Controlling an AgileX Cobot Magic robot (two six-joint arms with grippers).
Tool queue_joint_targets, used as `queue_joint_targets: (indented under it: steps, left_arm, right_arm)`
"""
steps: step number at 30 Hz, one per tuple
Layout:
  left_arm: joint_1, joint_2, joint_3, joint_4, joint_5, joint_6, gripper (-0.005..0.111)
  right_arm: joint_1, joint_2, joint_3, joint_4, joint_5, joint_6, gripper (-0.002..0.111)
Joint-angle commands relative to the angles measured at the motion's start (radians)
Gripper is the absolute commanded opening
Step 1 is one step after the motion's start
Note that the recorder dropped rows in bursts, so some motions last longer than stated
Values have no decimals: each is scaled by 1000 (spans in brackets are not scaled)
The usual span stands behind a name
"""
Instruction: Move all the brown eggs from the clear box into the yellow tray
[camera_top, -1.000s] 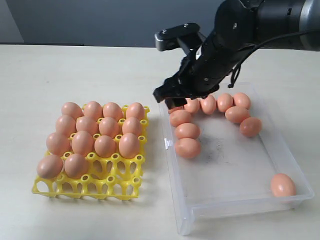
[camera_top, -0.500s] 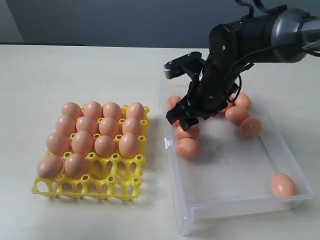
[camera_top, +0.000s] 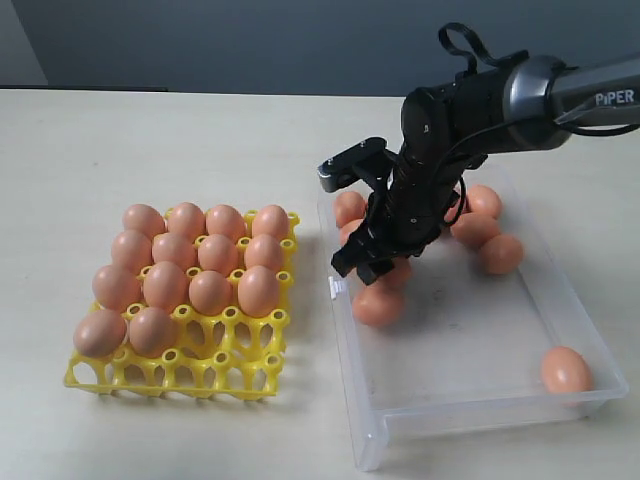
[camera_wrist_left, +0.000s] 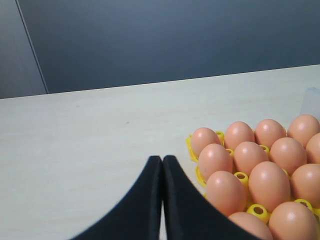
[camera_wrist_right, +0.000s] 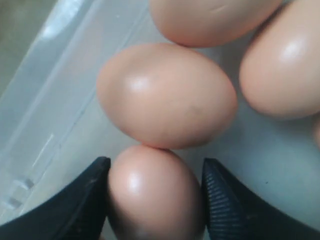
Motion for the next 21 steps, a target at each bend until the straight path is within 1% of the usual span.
queue_joint_targets:
  steps: [1, 2, 4, 7, 8, 9, 11, 14, 15, 17, 21]
  left_arm:
    - [-11, -5, -1, 1, 0, -1, 0]
    - [-11, -5, -1, 1, 0, -1, 0]
    - [-11, -5, -1, 1, 0, -1, 0]
    - [-11, -5, -1, 1, 0, -1, 0]
    - [-11, -5, -1, 1, 0, -1, 0]
    - [-11, -5, -1, 1, 0, -1, 0]
    - [-11, -5, -1, 1, 0, -1, 0]
    - [-11, -5, -1, 1, 0, -1, 0]
    - [-11, -5, -1, 1, 0, -1, 0]
    - [-11, -5, -1, 1, 0, -1, 0]
    - [-11, -5, -1, 1, 0, -1, 0]
  right_arm:
    - [-5, -13, 0, 2, -6, -8, 4]
    - [-5, -22, 0, 2, -6, -8, 0]
    - [-5, -70, 0, 2, 8, -4, 3]
    - [-5, -176, 0, 32, 6, 37, 3]
    - [-3, -243, 0, 140, -31, 35, 3]
    - [2, -272, 0, 199, -58, 24, 3]
    - [42, -327, 5, 455, -135, -144, 2]
    - [115, -288, 5, 780, -124, -396, -1]
    - [155, -253, 5, 903, -124, -497, -1]
    - [197, -208, 5, 996, -121, -571, -1]
    - [263, -124, 5, 997, -122, -572, -1]
